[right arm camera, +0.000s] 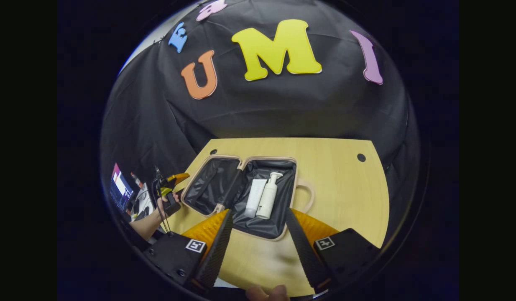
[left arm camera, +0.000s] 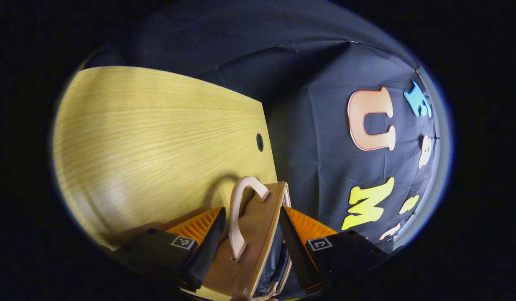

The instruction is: First open the suitcase, pack the skin care products into it, and then close the suitcase.

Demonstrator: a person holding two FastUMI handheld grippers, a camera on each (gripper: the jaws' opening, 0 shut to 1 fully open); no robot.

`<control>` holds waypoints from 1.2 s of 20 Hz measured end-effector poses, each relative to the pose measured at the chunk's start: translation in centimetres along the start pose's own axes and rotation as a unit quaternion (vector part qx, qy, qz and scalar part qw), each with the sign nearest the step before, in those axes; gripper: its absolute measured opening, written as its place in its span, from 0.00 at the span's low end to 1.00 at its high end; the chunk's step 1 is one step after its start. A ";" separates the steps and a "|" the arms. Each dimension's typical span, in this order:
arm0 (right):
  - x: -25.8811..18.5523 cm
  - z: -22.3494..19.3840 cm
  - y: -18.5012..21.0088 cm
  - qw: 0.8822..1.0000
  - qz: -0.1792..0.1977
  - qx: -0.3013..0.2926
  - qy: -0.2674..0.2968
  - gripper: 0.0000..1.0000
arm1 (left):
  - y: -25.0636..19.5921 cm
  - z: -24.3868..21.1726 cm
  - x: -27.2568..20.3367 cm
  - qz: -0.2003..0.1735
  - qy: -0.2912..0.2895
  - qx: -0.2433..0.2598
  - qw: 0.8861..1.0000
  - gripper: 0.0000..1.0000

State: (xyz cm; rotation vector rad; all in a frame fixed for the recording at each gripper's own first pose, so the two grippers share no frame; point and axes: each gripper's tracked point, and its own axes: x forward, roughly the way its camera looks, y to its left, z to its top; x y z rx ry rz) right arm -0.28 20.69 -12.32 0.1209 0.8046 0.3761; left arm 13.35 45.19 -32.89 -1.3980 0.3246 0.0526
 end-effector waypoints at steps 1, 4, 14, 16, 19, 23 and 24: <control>-0.4 0.5 -0.2 1.000 -0.005 -0.001 -0.010 0.76 | 0.2 -0.2 0.6 0.004 0.004 -0.005 1.000 0.81; -1.9 1.8 -0.5 0.999 -0.020 -0.010 -0.045 0.76 | 0.4 0.2 1.4 0.013 0.005 -0.043 0.999 0.80; -4.7 2.9 -1.8 0.996 -0.025 0.012 -0.090 0.76 | -1.8 0.7 -0.1 0.009 -0.008 -0.054 0.998 0.11; -5.1 4.0 -3.4 0.992 -0.046 0.025 -0.112 0.76 | -5.4 1.1 -0.9 -0.014 -0.013 -0.040 0.999 0.10; -7.1 6.2 -7.4 0.979 -0.107 0.013 -0.170 0.76 | -10.6 -0.1 -2.1 -0.025 -0.020 0.028 0.999 0.10; -10.2 6.5 -11.0 0.963 -0.159 0.021 -0.215 0.76 | -18.4 -3.0 -3.4 -0.029 -0.051 0.126 0.990 0.10; -10.3 6.5 -11.8 0.960 -0.167 0.028 -0.222 0.76 | -20.3 -4.0 -3.7 -0.027 -0.060 0.158 0.985 0.10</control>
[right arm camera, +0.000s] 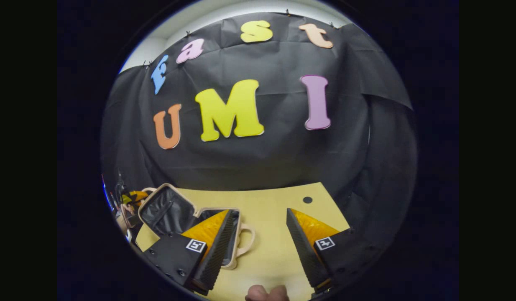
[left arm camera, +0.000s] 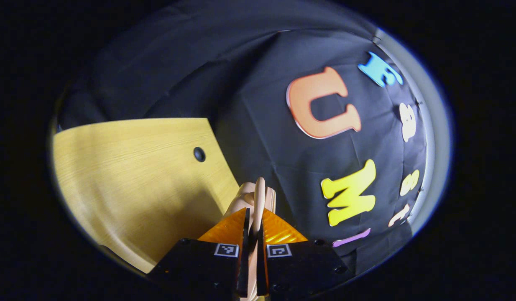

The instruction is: First open the suitcase, pack the skin care products into it, and then close the suitcase.

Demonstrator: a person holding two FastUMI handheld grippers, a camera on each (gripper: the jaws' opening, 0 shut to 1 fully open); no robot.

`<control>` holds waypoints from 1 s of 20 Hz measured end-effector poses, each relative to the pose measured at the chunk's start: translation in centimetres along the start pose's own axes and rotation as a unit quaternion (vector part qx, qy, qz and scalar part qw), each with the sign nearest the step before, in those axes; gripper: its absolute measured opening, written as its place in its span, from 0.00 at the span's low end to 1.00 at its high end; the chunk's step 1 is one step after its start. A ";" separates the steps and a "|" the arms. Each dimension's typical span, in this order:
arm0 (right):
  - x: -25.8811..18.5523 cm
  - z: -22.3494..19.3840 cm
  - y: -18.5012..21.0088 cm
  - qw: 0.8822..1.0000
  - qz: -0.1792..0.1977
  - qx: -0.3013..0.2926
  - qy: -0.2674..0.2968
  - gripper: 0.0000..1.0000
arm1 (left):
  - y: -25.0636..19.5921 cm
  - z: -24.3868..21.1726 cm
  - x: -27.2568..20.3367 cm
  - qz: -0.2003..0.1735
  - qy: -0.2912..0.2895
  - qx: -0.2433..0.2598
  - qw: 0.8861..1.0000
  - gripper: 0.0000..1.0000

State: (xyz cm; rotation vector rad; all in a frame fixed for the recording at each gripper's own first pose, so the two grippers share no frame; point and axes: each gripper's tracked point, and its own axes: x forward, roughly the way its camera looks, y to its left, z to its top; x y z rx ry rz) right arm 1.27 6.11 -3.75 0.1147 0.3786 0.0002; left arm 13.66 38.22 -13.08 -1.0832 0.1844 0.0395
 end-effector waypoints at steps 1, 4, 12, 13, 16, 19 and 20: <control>-0.3 0.3 -0.8 1.000 -0.007 0.007 -0.007 0.76 | -2.0 -0.9 -0.3 0.001 -0.006 0.040 0.999 0.10; -1.3 0.7 -2.6 1.000 -0.014 0.019 -0.020 0.76 | -7.0 -3.7 -0.5 0.012 -0.016 0.154 0.988 0.11; -5.1 3.0 -9.3 0.995 -0.073 -0.008 -0.074 0.72 | -16.0 -15.4 0.7 -0.018 0.005 0.322 0.946 0.10; -5.3 3.2 -9.8 0.994 -0.076 -0.006 -0.078 0.72 | -16.5 -17.0 1.1 -0.022 0.010 0.338 0.941 0.10; -5.7 3.4 -11.8 0.993 -0.087 -0.001 -0.083 0.76 | -16.7 -20.6 3.3 -0.029 0.026 0.363 0.931 0.11; -6.3 2.6 -13.0 0.993 -0.092 0.002 -0.077 0.76 | -17.1 -24.2 4.2 -0.027 0.044 0.386 0.921 0.11; -6.5 2.3 -13.6 0.993 -0.095 -0.001 -0.076 0.76 | -17.2 -25.4 4.3 -0.027 0.049 0.395 0.917 0.11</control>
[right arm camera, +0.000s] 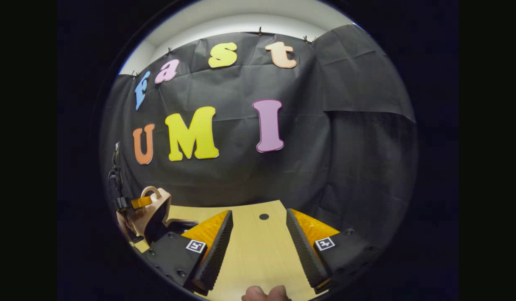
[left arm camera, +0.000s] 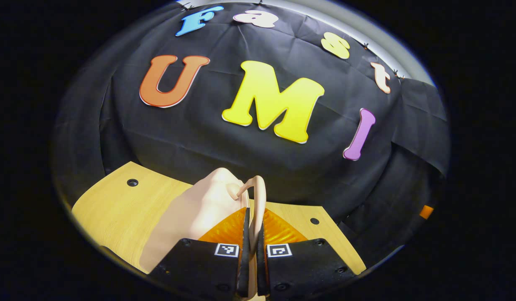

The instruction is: First open the suitcase, pack the skin care products into it, and then close the suitcase.

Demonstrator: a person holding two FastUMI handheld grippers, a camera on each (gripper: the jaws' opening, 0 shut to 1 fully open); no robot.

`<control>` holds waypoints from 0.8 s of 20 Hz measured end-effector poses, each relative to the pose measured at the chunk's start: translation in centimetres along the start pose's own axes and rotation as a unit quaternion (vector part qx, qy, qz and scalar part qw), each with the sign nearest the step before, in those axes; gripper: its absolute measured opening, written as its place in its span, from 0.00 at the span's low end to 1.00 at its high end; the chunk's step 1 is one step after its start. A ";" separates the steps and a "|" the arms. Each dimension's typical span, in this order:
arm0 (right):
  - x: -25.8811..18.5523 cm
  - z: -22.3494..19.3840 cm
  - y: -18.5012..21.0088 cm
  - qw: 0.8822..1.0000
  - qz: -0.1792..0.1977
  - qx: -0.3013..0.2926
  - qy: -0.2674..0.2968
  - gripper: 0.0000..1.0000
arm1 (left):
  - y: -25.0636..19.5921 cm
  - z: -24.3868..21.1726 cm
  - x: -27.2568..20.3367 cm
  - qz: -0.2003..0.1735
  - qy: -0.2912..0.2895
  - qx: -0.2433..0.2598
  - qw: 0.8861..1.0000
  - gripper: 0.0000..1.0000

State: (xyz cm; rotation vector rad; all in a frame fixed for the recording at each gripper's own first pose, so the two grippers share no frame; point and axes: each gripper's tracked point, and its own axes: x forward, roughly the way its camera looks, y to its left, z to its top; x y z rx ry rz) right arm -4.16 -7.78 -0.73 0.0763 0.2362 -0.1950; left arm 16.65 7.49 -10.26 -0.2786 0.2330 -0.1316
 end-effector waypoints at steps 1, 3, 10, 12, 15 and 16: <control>-0.1 -0.1 -0.5 1.000 -0.004 -0.001 0.002 0.76 | -0.6 -0.8 0.3 0.002 0.006 0.014 1.000 0.11; -0.1 -0.7 -1.5 1.000 -0.009 -0.001 0.010 0.76 | -1.8 -2.4 1.1 0.007 0.017 0.047 0.999 0.11; 0.3 -2.1 -5.6 0.999 -0.031 -0.002 0.038 0.76 | -5.6 -10.5 4.7 0.035 0.070 0.148 0.986 0.11; 0.4 -2.5 -7.0 0.998 -0.039 -0.006 0.043 0.76 | -6.4 -12.4 5.6 0.046 0.081 0.181 0.979 0.11; 0.7 -3.4 -8.9 0.997 -0.052 -0.002 0.056 0.76 | -6.9 -15.5 6.4 0.060 0.107 0.213 0.969 0.11; 0.7 -3.7 -9.5 0.997 -0.056 0.001 0.061 0.76 | -7.0 -16.3 6.4 0.065 0.117 0.217 0.967 0.10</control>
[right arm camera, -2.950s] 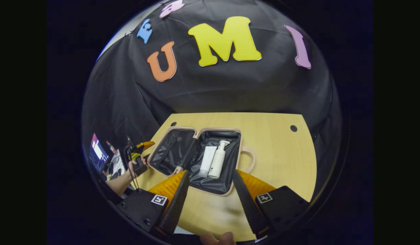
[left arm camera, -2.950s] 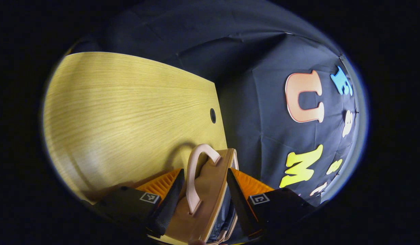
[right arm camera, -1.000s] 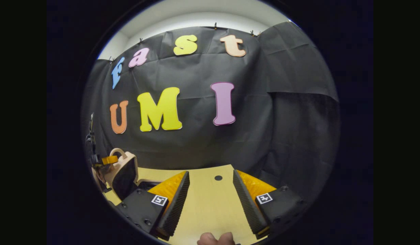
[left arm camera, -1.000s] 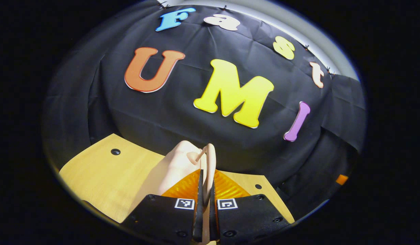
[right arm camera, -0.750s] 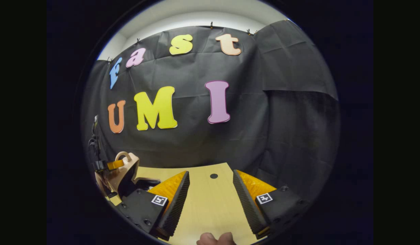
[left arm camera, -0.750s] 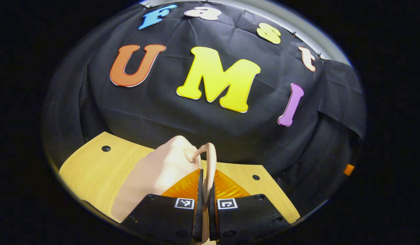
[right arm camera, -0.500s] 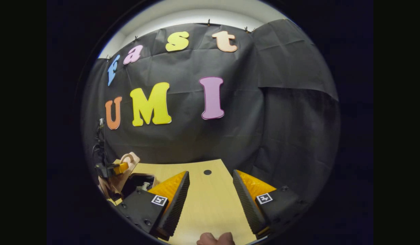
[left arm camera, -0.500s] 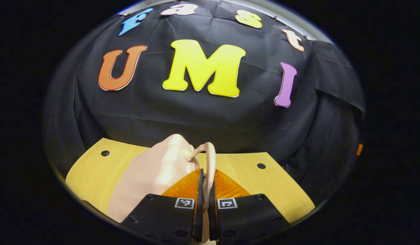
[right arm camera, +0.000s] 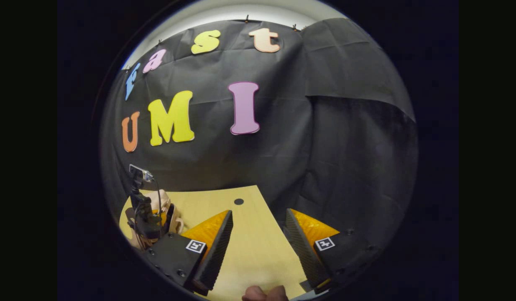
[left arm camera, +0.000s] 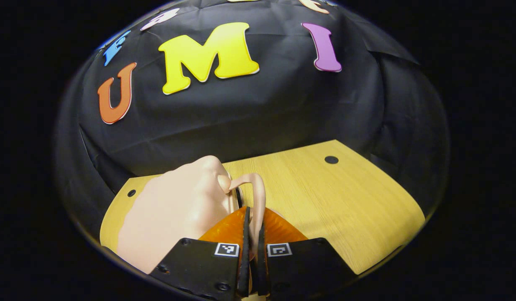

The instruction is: First open the suitcase, pack the skin care products into it, and then close the suitcase.

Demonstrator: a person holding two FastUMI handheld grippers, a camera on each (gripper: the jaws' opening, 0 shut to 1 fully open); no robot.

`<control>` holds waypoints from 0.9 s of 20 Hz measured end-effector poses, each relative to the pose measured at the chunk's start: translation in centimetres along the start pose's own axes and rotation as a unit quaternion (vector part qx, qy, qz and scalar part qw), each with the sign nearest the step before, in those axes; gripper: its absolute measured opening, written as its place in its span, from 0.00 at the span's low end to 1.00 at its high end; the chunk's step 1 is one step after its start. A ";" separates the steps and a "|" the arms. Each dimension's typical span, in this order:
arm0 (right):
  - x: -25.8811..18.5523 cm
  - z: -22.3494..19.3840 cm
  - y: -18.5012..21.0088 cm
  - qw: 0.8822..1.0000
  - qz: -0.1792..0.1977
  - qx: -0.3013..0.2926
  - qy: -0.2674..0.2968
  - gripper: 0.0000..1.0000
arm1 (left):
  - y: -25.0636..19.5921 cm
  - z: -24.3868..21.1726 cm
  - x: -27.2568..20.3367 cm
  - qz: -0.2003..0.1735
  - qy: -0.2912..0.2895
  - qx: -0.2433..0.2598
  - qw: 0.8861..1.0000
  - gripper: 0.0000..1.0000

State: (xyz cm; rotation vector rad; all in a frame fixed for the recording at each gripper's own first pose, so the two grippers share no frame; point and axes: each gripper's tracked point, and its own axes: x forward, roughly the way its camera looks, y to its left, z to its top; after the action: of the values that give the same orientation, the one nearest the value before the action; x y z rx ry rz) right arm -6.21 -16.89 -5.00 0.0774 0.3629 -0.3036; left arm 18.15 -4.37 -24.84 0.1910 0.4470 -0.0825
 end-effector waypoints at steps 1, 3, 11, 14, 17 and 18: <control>0.1 -0.2 -0.5 1.000 -0.002 0.003 0.004 0.76 | -0.2 -0.7 0.2 0.003 0.009 0.005 1.000 0.11; 0.4 -0.3 -1.3 1.000 -0.005 0.008 0.005 0.76 | -0.9 -1.8 0.5 0.010 0.023 0.016 1.000 0.11; 0.5 -0.8 -2.3 1.000 0.010 0.005 0.009 0.76 | -2.4 -4.0 1.4 0.037 0.053 0.058 0.996 0.12; 0.6 -0.5 -2.3 1.000 0.018 0.004 0.007 0.76 | -2.7 -4.5 1.5 0.033 0.076 0.058 0.995 0.18; 0.8 -0.5 -1.6 1.000 0.030 0.005 0.005 0.76 | -3.4 -4.8 1.0 0.022 0.100 0.031 0.994 0.36; 0.8 -0.6 -1.0 0.999 0.041 -0.001 0.004 0.76 | -3.7 -4.4 0.3 0.018 0.102 0.014 0.995 0.45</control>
State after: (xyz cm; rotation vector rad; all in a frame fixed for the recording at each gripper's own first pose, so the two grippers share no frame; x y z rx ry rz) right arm -6.01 -17.94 -5.88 0.0920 0.3667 -0.2211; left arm 16.14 -7.10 -29.47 0.2365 0.6450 -0.0341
